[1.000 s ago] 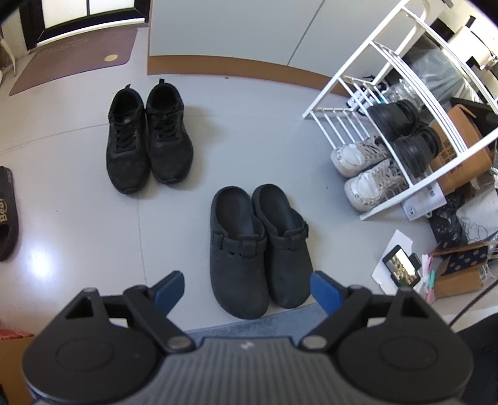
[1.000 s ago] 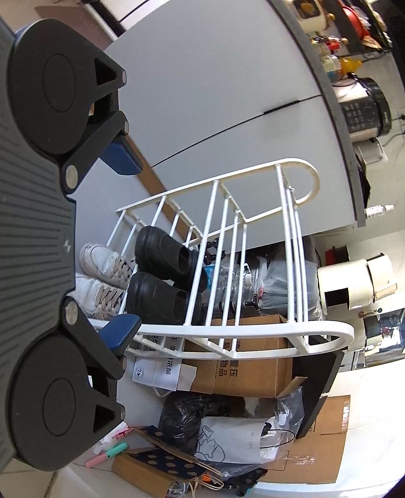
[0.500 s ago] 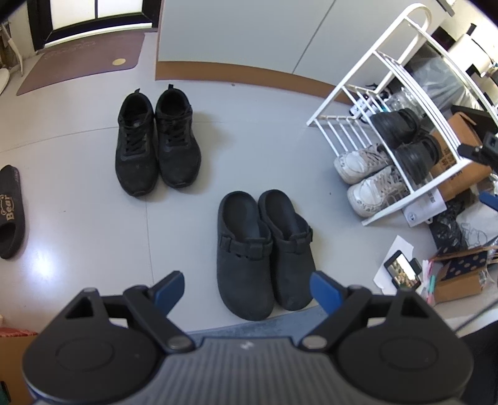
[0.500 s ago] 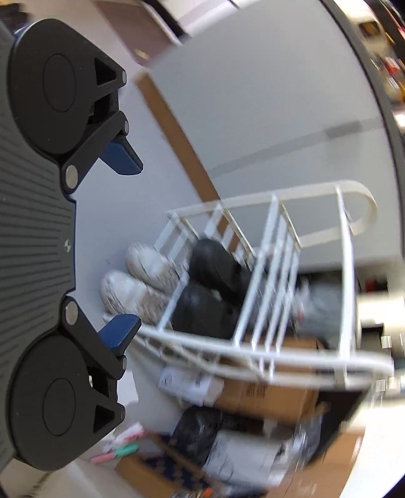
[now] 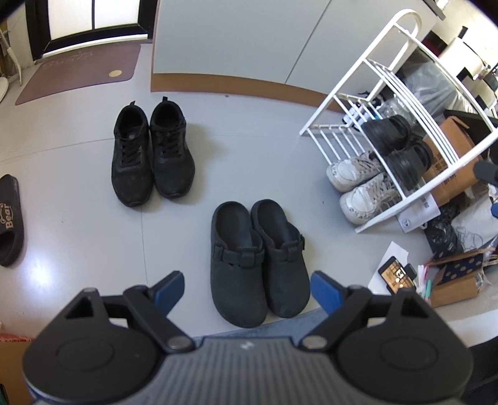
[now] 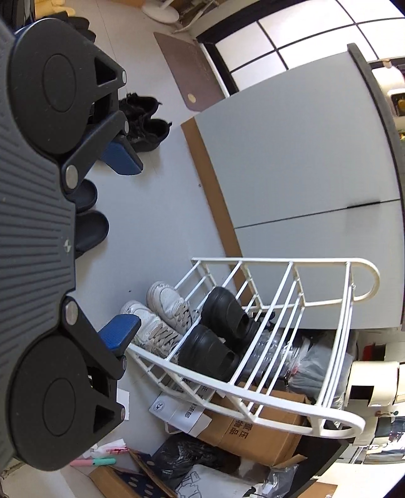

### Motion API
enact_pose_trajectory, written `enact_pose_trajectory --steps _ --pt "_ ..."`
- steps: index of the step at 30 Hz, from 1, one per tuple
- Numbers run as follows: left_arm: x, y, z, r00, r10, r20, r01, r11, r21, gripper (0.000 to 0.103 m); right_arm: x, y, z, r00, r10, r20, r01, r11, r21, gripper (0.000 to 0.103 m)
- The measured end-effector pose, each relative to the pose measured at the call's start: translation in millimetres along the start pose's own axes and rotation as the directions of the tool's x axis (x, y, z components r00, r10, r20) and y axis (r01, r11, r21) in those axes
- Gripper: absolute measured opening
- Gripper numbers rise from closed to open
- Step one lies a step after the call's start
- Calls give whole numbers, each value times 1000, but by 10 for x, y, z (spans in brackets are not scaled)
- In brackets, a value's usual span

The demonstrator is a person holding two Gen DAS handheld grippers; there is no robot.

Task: Organize scattered shoes
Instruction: 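Withdraw the right gripper from the white rack, then move the right gripper over the black sneakers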

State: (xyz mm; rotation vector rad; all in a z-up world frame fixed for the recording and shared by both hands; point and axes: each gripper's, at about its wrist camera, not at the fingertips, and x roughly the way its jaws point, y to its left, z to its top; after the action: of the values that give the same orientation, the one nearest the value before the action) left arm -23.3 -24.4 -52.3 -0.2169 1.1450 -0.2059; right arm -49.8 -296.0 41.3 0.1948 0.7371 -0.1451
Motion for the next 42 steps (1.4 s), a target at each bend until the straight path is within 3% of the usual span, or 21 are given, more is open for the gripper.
enact_pose_trajectory --steps 8,12,15,19,29,33,37,42 --pt "25 142 -12 999 44 20 -43 997 -60 90 379 112 -37 995 62 -75 -60 998 32 99" --pt "66 113 17 998 62 22 -62 998 -29 90 655 162 -90 987 113 -111 -109 993 43 99" --pt "107 99 34 996 84 6 -84 996 -25 90 842 191 -106 969 144 -202 -133 989 66 99" --pt "182 91 84 991 130 -23 -131 991 -41 90 823 316 -105 952 214 -217 -211 977 37 99" --pt "148 165 133 993 106 -51 -111 987 -117 90 928 600 -243 941 189 -281 -232 964 -127 99" --pt "239 296 201 990 125 -60 -132 984 -123 90 1088 656 -251 939 165 -301 -214 967 -138 99" --pt "209 444 308 988 147 -36 -151 976 -154 90 1305 761 -259 916 191 -352 -245 963 -115 99" --pt "179 546 468 989 142 -44 -147 980 -136 90 1410 986 -235 928 177 -327 -237 959 -153 99"
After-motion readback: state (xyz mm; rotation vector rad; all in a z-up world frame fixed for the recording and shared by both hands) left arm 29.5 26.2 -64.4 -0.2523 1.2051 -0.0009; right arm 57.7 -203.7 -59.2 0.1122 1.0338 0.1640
